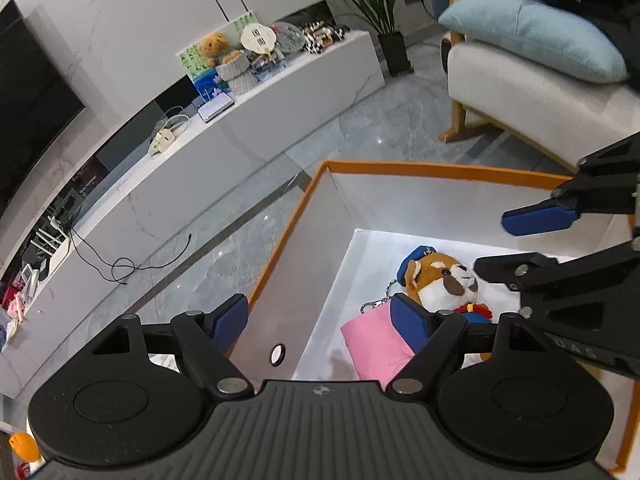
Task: Organize objects
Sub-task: 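Lift both open grippers out of the orange box toward the table, then grasp the upright PHOTO CARD box with the right gripper, then grasp the white lotion tube with the left gripper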
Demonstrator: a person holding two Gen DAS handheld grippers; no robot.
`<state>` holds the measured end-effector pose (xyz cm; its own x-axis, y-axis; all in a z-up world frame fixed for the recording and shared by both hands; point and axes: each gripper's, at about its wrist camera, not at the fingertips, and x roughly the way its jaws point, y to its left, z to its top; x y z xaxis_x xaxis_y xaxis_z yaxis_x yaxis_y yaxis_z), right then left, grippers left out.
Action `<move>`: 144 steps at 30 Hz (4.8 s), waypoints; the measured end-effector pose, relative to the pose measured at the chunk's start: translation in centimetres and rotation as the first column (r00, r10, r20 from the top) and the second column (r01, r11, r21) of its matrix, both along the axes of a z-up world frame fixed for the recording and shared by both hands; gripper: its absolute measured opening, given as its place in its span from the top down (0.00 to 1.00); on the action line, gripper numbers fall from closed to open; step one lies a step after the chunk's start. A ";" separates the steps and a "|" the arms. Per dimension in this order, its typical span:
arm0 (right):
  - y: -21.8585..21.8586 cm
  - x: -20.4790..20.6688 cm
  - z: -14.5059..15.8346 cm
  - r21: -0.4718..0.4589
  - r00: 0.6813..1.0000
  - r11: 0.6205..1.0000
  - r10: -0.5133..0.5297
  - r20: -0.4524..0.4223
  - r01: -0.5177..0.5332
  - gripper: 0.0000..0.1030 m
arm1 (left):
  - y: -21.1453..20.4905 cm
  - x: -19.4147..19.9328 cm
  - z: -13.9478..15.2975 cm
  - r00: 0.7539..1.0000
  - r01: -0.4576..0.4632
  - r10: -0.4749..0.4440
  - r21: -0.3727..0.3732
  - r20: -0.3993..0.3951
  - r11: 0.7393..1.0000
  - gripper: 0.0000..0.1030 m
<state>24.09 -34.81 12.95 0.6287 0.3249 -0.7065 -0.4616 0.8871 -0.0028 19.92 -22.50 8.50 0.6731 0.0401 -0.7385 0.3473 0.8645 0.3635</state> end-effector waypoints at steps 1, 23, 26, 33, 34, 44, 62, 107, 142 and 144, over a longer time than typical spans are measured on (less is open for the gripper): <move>0.1 -0.2 0.2 0.011 1.000 1.000 0.008 0.007 -0.008 0.67 | 0.3 -0.3 0.3 1.000 -0.003 0.003 -0.008 0.009 1.000 0.11; 8.7 -11.5 1.9 -0.007 0.873 0.930 0.347 0.342 -0.367 0.73 | 10.5 -11.4 1.9 0.973 -0.107 0.120 -0.073 0.197 0.992 0.16; 10.3 -12.8 1.2 -0.019 0.860 0.914 0.388 0.330 -0.405 0.73 | 12.1 -12.4 1.1 0.972 -0.127 0.143 -0.093 0.184 0.988 0.16; 12.5 -13.6 -0.6 0.006 0.868 0.895 0.430 0.247 -0.445 0.73 | 14.1 -13.5 -0.4 0.975 -0.129 0.142 -0.090 0.168 0.988 0.16; 12.8 -13.7 -1.0 0.004 0.868 0.894 0.435 0.239 -0.449 0.73 | 14.3 -13.7 -0.6 0.977 -0.123 0.137 -0.093 0.164 0.988 0.16; 15.1 -14.9 -4.3 0.001 0.857 0.868 0.491 0.157 -0.497 0.68 | 17.4 -15.2 -3.3 0.989 -0.034 0.050 -0.122 0.136 0.992 0.16; 19.4 -14.9 -7.5 0.056 0.864 0.866 0.488 0.122 -0.497 0.53 | 22.4 -14.8 -4.9 0.993 -0.071 0.094 -0.291 0.067 0.954 0.11; 11.4 -15.1 -4.9 -0.059 0.871 0.888 0.432 -0.235 -0.456 0.76 | 18.2 -13.6 -12.6 0.914 0.369 -0.394 -0.202 -0.100 0.907 0.11; 14.2 -14.5 -9.5 -0.127 0.849 0.878 0.397 -0.348 -0.462 0.60 | 18.1 -15.2 -12.3 0.951 0.114 -0.188 -0.289 -0.244 0.950 0.47; 14.2 -14.5 -9.5 -0.134 0.852 0.876 0.401 -0.336 -0.464 0.68 | 18.0 -15.3 -12.3 0.954 0.107 -0.180 -0.292 -0.239 0.951 0.48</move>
